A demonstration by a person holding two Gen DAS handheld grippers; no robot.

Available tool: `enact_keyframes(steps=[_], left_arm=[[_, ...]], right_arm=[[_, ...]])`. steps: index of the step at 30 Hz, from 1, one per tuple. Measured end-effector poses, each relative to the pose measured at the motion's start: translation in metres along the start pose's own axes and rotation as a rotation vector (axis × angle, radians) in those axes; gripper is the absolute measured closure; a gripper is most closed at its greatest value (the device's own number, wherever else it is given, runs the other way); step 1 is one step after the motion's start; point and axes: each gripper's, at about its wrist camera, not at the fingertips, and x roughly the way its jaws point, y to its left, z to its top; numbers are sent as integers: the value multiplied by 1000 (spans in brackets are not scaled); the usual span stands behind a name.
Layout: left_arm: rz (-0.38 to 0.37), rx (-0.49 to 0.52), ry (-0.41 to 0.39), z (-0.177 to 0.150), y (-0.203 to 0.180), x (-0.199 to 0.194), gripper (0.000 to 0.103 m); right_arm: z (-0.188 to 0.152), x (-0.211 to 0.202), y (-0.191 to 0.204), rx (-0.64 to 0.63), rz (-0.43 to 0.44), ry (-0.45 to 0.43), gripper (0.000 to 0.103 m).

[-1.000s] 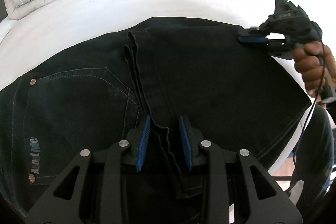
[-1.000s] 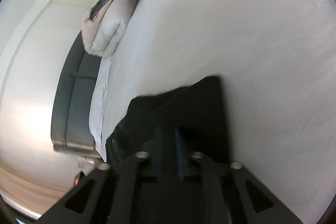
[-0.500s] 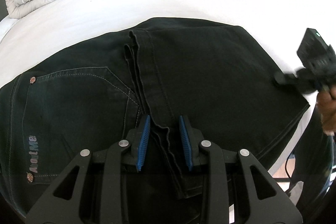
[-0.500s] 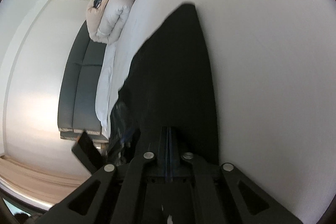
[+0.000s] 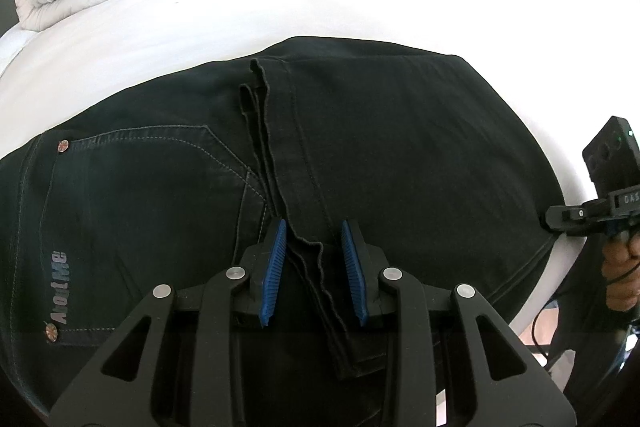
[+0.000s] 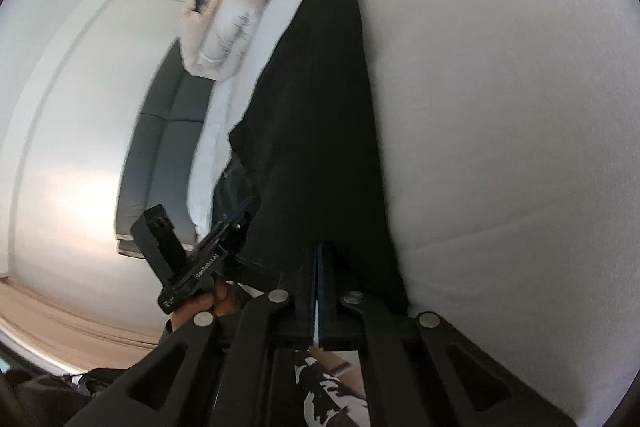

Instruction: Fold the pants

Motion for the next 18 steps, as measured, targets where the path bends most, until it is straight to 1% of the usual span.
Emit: enact_keyframes(steps=[4,6,8,10,11,12,13,14,15,16,18], left_arm=[[-13,-23,-7,-2,4,-2,75],[-39,-63,-19,-3,9,-6,75],[-79,-114,-28,-5,18,-13,75],[-119,-183,-31,-10,28,-25,72],[-138,-218,-41,-13,34,-33,66],[-154,-250,-59,-16,40,-43,54],[-160,-288,-95,-22,47,-56,31],[-158,-333,-144,-31,54,-73,22],[-167,-374,-185,-40,62,-88,20],[-180,-410,-206,-47,69,-97,19],[-196,-505,-229,-65,88,-114,19]], right_arm=[[-1,1,7,-15,-27,-14,103],[-2,0,11,-5,-44,-18,103],[-2,-1,26,-26,-92,-19,102],[-1,-1,49,-79,-115,-17,86],[0,0,60,-101,-109,-14,72],[1,3,71,-126,-99,-11,69],[3,9,84,-154,-86,-2,69],[7,20,99,-185,-73,14,69],[9,29,110,-207,-64,29,69],[13,47,124,-238,-49,57,69],[20,78,140,-264,-35,108,69]])
